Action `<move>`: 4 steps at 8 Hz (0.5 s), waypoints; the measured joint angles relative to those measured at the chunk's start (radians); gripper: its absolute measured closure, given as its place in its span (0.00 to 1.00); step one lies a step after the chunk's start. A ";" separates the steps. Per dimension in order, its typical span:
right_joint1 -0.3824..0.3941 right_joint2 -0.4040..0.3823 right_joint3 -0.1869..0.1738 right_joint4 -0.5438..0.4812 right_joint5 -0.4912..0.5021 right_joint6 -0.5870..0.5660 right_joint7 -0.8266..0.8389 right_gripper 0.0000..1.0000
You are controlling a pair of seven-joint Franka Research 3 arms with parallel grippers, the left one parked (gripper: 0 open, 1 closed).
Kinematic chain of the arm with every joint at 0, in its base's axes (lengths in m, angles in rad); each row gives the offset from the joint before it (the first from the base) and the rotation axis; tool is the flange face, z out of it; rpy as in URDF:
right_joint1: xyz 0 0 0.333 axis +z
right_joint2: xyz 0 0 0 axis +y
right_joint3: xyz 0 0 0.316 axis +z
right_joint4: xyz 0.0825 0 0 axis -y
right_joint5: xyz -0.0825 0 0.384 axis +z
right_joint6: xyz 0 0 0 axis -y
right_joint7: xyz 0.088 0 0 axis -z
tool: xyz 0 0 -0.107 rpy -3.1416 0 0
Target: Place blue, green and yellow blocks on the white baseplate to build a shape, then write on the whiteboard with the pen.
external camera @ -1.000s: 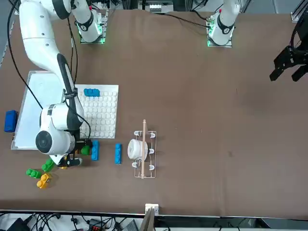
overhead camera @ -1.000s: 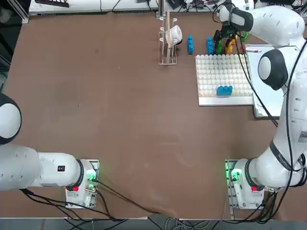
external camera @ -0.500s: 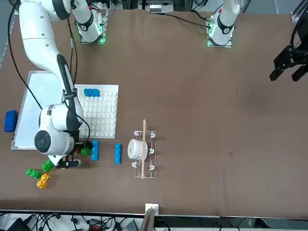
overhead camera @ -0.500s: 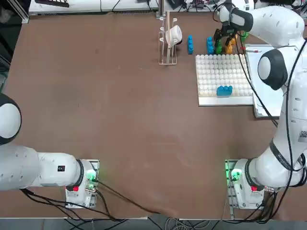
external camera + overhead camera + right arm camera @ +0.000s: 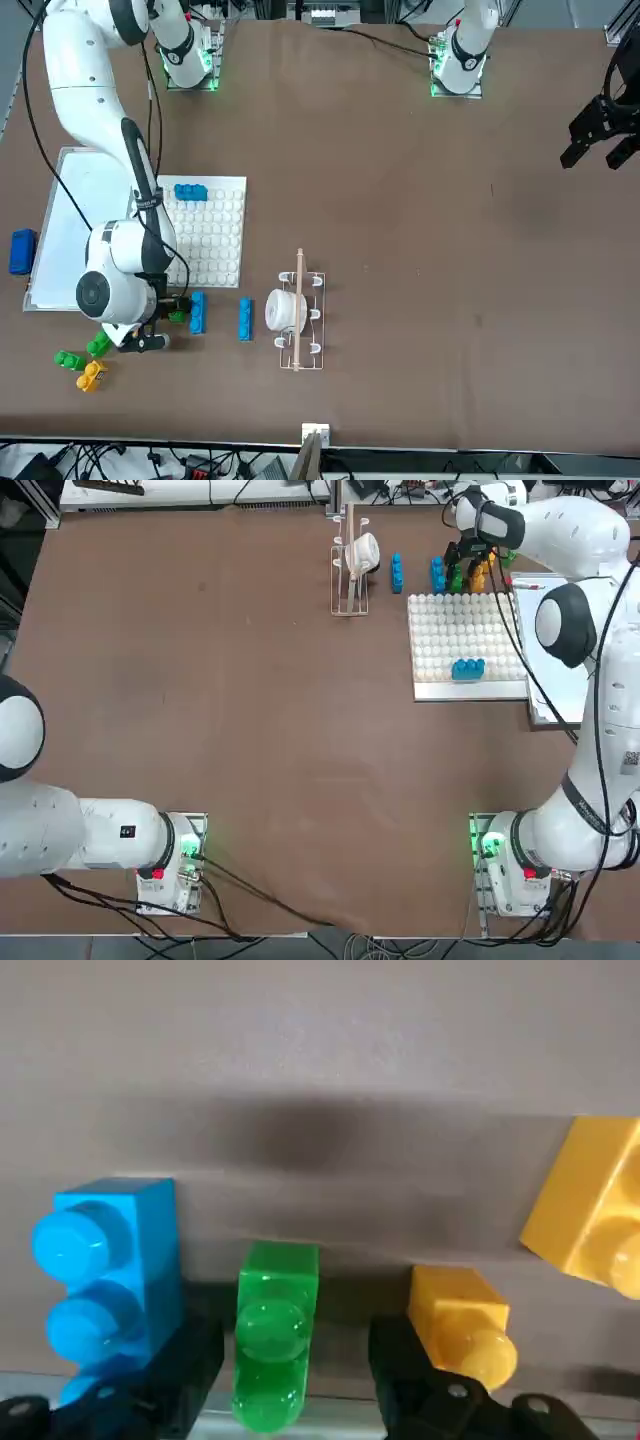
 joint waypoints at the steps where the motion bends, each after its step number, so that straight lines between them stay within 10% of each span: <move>1: 0.001 0.000 0.000 0.001 0.006 0.002 0.001 0.18; 4: 0.003 0.000 0.001 0.001 0.015 0.010 0.007 0.32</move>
